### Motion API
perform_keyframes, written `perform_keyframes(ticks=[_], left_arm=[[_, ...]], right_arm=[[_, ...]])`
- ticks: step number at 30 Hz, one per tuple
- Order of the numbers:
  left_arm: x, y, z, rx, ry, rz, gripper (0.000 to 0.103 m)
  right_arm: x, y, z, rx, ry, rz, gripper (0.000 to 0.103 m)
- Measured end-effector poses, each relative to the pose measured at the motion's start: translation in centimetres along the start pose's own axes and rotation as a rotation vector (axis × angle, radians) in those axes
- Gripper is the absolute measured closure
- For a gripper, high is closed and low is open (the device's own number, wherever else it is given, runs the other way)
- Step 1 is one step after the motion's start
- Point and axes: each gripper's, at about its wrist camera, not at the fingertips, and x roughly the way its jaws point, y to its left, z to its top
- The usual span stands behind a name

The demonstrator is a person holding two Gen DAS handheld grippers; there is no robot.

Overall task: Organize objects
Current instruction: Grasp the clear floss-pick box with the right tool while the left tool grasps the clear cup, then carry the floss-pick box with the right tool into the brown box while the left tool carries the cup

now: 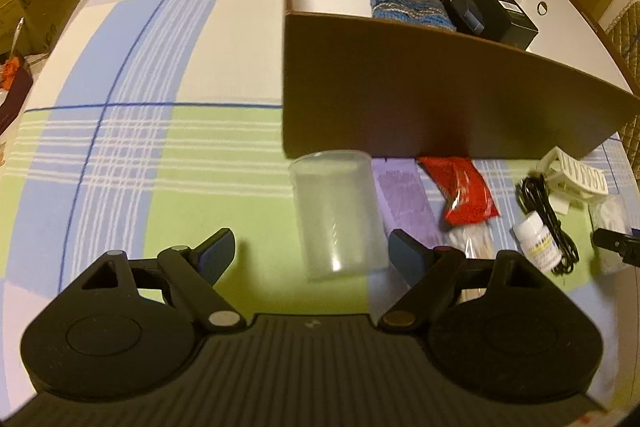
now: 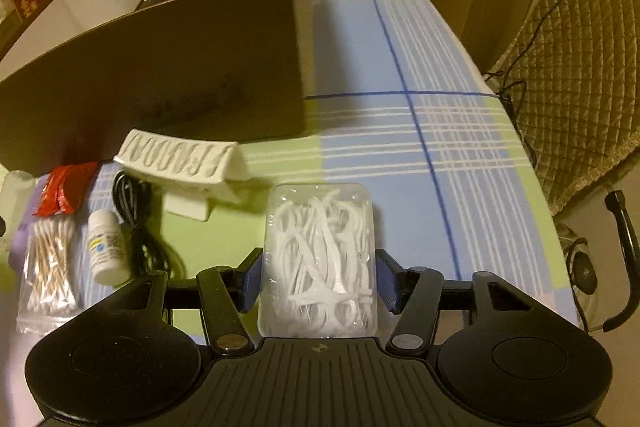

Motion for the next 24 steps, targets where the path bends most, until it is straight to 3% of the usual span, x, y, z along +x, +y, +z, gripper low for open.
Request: perform_keyframes(ticks=[10,24], left_arm=[[2.5,-0.6,2.0,0.037,0.002,-0.003,0.05],[1.4,0.1,-0.1,0.067,0.007,0.029,0.052]], right_arm=[[0.4,-0.1,0.3,-0.003,-0.003,-0.015,0.049],[0.5,-0.3,0.5,-0.019,-0.002,-0.011,0.049]])
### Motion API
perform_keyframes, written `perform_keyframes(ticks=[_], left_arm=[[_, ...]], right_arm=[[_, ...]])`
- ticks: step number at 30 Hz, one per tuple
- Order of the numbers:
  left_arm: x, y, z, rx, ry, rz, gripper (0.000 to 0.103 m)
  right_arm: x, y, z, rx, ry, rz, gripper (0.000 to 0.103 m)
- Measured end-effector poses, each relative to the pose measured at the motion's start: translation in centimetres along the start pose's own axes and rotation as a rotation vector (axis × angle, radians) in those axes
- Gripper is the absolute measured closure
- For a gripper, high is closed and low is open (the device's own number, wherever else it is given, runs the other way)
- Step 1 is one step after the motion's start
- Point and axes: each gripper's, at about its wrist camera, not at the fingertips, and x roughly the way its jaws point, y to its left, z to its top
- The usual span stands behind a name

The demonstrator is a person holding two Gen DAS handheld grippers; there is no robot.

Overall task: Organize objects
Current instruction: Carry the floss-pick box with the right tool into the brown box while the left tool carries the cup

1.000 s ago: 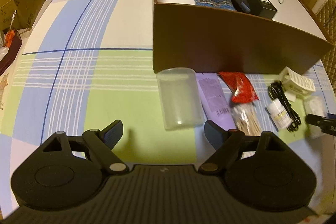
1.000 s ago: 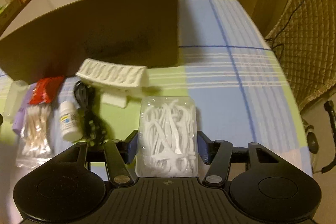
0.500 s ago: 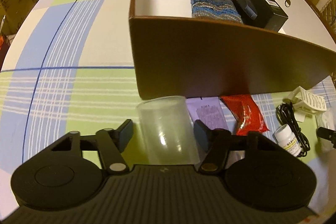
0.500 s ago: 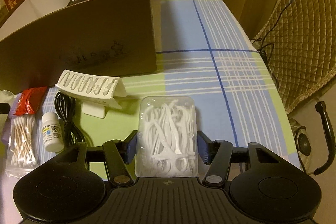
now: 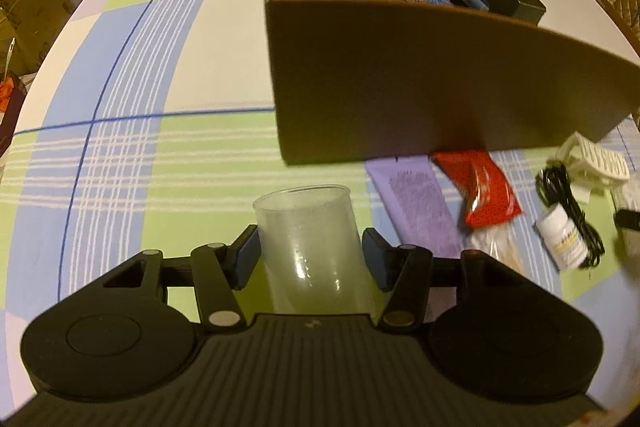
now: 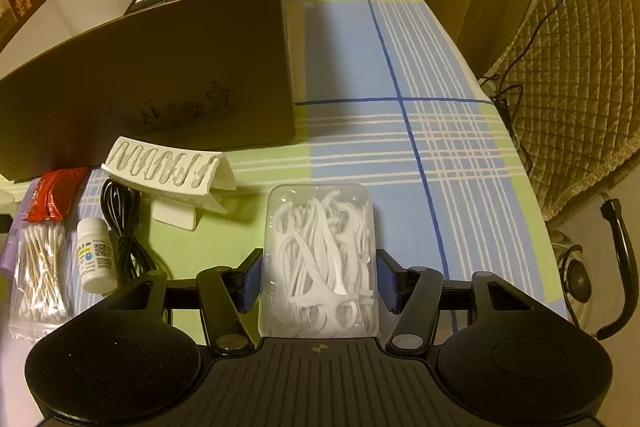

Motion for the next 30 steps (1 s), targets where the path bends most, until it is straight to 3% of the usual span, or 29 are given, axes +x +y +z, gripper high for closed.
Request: perform_keyframes(ticks=[11,30], left_arm=[[-2.2,-0.2,-3.1,-0.004,0.029,-0.002,0.053],[-7.0,-1.3,-3.5,-0.032,-0.061,-0.027,0.054]], right_arm=[[-1.5,0.1,-0.7,0.01,0.022,0.039,0.049],[-6.4,0.6,0.0,-0.003,-0.055,0.128,0.049]])
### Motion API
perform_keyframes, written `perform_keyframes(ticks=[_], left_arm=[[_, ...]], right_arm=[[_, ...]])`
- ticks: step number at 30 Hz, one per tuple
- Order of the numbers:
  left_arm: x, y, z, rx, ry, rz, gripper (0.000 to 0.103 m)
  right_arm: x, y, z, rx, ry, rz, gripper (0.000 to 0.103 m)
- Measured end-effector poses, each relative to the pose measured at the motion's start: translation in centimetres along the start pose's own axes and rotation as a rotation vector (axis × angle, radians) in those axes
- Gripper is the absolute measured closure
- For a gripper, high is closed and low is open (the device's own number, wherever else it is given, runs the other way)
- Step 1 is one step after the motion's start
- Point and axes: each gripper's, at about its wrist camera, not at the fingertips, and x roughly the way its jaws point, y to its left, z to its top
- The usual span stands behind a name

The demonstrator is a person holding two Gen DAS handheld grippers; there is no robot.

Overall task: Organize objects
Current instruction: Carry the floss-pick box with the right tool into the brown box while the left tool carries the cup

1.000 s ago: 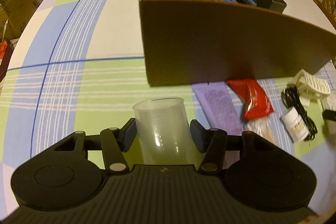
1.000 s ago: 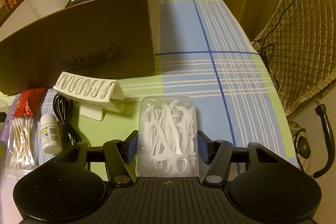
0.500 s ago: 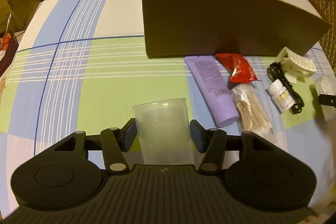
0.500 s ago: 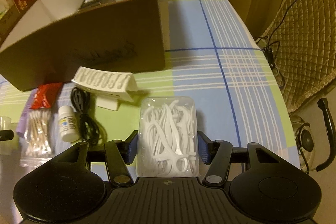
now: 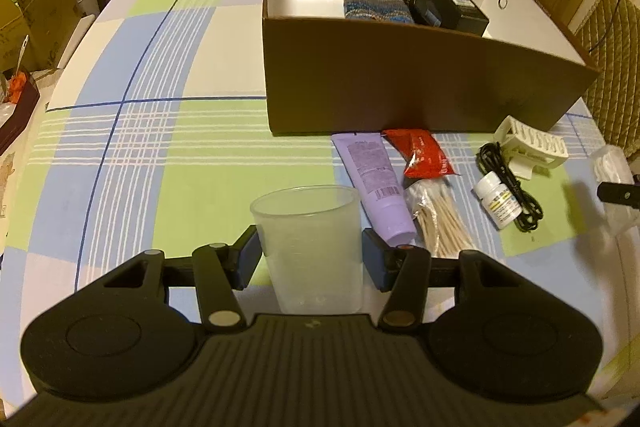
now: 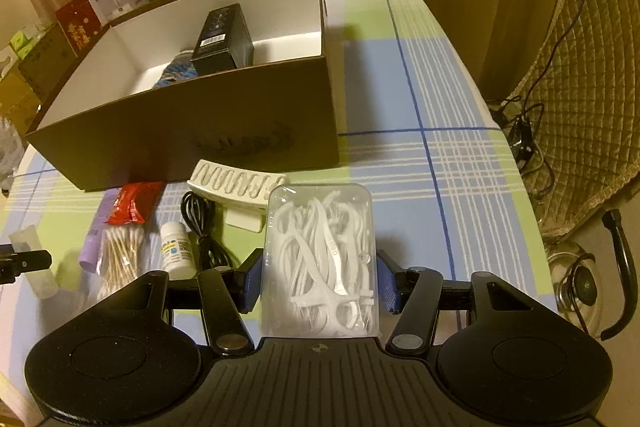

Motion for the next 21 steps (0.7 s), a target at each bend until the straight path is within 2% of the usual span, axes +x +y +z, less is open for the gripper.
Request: perform_keyframes(ticks=[9,21], left_arm=[[-3.8,-0.8,1.5,0.007,-0.095,-0.024,0.054],[-5.8,-2.6,8.0,0.037,-0.224,-0.07,0.054]], right_arm=[[-1.7,0.8,1.5,-0.032,-0.043,0.047,0.049],[-2.1,3.4,9.0,-0.095,-0.163,0.12,0.049]])
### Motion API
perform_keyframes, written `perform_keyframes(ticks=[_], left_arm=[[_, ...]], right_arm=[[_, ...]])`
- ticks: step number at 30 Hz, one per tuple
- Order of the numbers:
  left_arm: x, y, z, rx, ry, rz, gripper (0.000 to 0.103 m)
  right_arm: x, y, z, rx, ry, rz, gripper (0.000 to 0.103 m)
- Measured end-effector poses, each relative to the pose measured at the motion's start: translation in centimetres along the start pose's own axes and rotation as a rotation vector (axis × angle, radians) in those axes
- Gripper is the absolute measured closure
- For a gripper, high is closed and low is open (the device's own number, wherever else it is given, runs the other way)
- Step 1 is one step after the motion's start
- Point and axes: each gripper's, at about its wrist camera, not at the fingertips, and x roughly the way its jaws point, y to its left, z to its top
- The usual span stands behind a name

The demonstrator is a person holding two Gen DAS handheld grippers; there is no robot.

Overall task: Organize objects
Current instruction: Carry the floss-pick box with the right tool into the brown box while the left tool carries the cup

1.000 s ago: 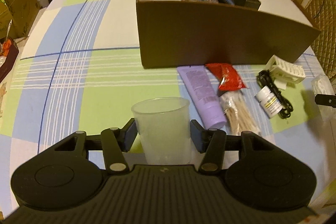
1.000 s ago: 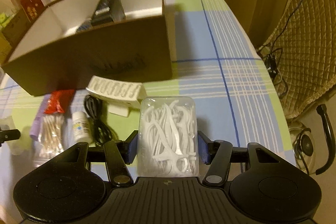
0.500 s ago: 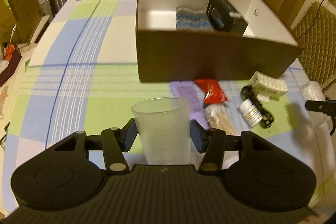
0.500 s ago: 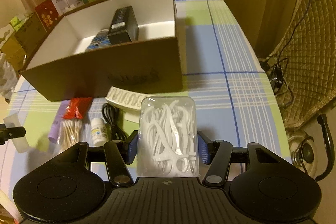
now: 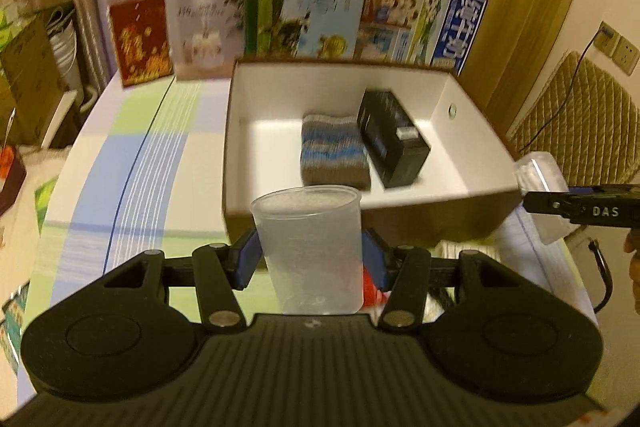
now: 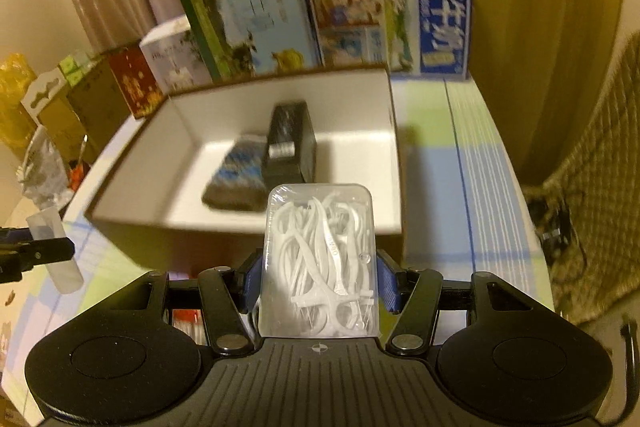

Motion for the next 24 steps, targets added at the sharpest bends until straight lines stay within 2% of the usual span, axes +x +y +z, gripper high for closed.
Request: perform_keyframes(ticks=[8,14,24], left_arm=[[3.6,0.0,5.2,0.026,-0.025,0.014,0.054],[8.1,0.2,8.3,0.05,0.018,0.033,0.054],[15.3,0.2,10.6,0.116,0.102,0.055,0.054]], right_arm=[[4.5,0.0,5.0,0.0,-0.011,-0.005,0.049],[8.6,-0.6,7.3,-0.01,0.02,-0.036,0.049],[14.7,-1.8,10.1,-0.03,0.071,-0.075,0.049]])
